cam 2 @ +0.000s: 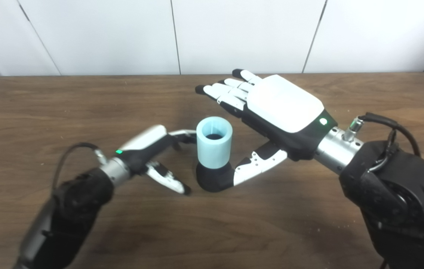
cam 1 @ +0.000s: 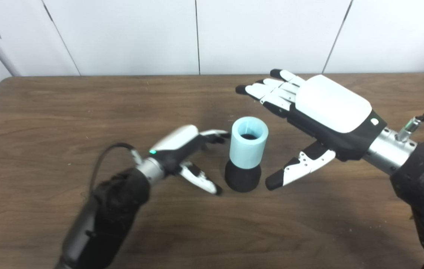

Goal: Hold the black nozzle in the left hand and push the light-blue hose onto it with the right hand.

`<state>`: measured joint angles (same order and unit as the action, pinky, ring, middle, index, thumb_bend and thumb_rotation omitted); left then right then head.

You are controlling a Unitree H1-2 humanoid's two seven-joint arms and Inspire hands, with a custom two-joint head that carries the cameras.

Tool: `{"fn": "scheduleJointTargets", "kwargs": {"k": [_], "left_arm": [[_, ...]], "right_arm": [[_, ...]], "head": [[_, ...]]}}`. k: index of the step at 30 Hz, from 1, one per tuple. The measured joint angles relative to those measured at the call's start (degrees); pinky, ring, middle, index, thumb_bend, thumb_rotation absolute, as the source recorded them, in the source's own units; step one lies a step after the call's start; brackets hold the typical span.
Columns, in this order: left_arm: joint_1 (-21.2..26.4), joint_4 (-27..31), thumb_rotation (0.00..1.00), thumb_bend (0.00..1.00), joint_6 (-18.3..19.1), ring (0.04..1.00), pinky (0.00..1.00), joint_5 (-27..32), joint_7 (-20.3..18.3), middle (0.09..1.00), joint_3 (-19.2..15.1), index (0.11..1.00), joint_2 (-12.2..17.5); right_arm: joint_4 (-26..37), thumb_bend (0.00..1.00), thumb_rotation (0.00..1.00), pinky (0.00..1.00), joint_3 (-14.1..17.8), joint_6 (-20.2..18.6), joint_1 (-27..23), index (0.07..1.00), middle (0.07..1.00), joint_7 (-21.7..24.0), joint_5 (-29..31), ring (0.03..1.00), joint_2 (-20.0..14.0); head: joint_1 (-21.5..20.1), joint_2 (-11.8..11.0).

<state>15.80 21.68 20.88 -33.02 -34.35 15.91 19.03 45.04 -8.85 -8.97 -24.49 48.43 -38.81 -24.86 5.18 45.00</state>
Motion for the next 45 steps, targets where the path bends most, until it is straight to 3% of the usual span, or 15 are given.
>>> {"fn": "scheduleJointTargets", "kwargs": {"k": [5,15,18,20,22,25,28,30,35,38,41,45], "left_arm": [[1.8,5.43,0.15,1.0,5.29,0.823,0.74,3.66,-3.56,0.846,-4.21,0.815,2.52],[3.72,9.15,0.08,0.95,6.04,0.821,0.71,5.8,-14.09,0.835,-18.44,0.822,-0.83],[3.76,9.43,0.08,0.93,6.05,0.821,0.76,5.55,-18.54,0.829,-22.54,0.821,-1.0],[3.77,10.02,0.07,0.89,6.07,0.801,0.79,5.27,-19.44,0.808,-25.39,0.804,-1.06],[3.69,10.83,0.04,0.82,6.07,0.766,0.78,5.47,-16.72,0.769,-28.65,0.767,-2.06],[2.69,10.92,0.02,0.71,5.98,0.714,0.69,6.35,-7.0,0.707,-32.6,0.716,-6.77],[-0.13,9.53,0.1,0.66,5.02,0.7,0.64,8.71,3.36,0.697,-34.39,0.699,-12.26],[-2.03,7.95,0.23,0.63,4.78,0.741,0.69,9.89,7.31,0.743,-34.33,0.741,-13.08],[-5.53,5.51,0.37,0.5,4.54,0.812,0.75,13.42,14.27,0.817,-34.17,0.832,-12.26],[-7.85,3.93,0.43,0.45,3.22,0.823,0.77,16.37,18.13,0.826,-33.4,0.839,-14.62],[-10.95,1.67,0.53,0.43,1.22,0.829,0.77,17.35,20.92,0.832,-30.43,0.839,-16.62],[-13.69,-0.84,0.68,0.42,-1.08,0.879,0.81,18.0,22.52,0.885,-27.5,0.881,-16.08]], "right_arm": [[-0.26,0.63,0.99,1.0,0.9,-0.05,-0.2,0.974,0.94,-0.02,0.76,0.942,-0.45],[-4.56,0.62,0.99,1.0,2.98,-0.12,-0.89,0.965,0.935,-1.5,1.81,0.938,-1.85],[-7.4,0.6,0.98,0.96,5.3,-0.86,-0.6,0.962,0.924,-3.72,3.7,0.92,-1.95],[-9.38,0.59,0.98,0.89,7.09,-1.79,0.04,0.96,0.919,-5.82,5.19,0.911,-1.9],[-11.35,0.56,0.97,0.84,8.67,-2.41,1.41,0.958,0.918,-8.18,7.19,0.907,-1.56],[-14.85,0.52,0.96,0.82,10.48,-3.9,3.83,0.954,0.93,-11.02,11.07,0.908,0.51],[-19.27,0.53,0.98,0.8,12.47,-5.01,6.29,0.953,0.944,-15.76,14.27,0.901,4.37],[-21.99,0.52,0.99,0.8,13.29,-5.63,7.71,0.949,0.948,-19.43,15.61,0.896,6.85],[-26.24,0.48,1.0,0.79,14.29,-7.13,11.49,0.936,0.941,-27.79,17.76,0.892,13.11],[-27.36,0.47,1.0,0.8,14.34,-7.63,13.2,0.932,0.938,-30.57,19.82,0.897,15.44],[-28.41,0.46,1.0,0.85,14.63,-8.73,14.29,0.929,0.938,-33.1,21.82,0.91,16.78],[-29.77,0.5,1.0,0.93,15.39,-8.75,16.16,0.934,0.959,-36.14,25.62,0.948,19.56]], "head": [[-0.08,0.09],[0.0,-0.09],[-0.08,-0.09],[0.09,-0.18],[0.09,-0.18],[0.09,-0.18],[-0.35,-0.09],[-0.35,-0.09],[-0.35,-0.18],[-0.61,-0.09],[-1.14,0.0],[-1.22,-0.09]]}}
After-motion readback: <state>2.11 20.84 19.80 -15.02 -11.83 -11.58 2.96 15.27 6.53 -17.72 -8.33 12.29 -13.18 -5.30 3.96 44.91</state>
